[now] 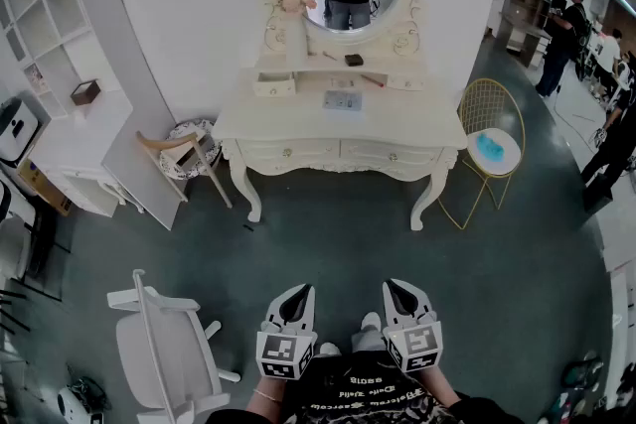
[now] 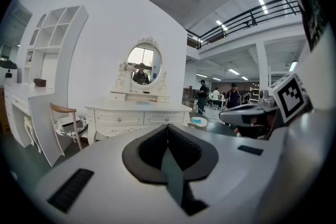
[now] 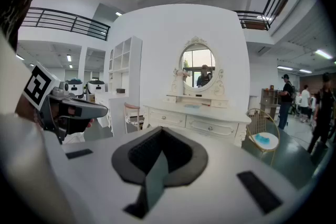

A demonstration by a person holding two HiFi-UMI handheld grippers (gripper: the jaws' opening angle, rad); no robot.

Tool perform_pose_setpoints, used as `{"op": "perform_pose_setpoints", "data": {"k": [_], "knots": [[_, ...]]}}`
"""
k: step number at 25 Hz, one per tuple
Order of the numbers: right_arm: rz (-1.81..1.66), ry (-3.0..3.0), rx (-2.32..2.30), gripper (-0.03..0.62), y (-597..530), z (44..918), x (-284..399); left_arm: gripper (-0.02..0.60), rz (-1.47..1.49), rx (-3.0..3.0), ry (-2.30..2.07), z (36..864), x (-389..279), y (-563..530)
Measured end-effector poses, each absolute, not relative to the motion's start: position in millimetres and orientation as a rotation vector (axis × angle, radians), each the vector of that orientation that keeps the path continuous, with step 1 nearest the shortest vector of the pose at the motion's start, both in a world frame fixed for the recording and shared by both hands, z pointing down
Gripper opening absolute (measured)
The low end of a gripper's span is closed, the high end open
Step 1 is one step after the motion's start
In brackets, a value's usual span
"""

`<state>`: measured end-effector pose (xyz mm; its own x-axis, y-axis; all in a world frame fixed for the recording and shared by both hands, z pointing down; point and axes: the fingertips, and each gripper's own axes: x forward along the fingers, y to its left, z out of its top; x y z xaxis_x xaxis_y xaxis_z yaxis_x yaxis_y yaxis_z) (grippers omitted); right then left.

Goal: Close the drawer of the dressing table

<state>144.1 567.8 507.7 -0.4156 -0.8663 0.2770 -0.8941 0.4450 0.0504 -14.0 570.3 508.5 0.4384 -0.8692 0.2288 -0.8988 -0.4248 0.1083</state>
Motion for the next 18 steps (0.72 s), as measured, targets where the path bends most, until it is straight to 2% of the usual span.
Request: {"op": "perform_pose_setpoints", "data": {"k": [18], "knots": [[0.226,-2.480,1.466,0.011,520.9,520.1,143.4,0.017,0.216,2.373,-1.562,524.1,-16.9,540.7]]}}
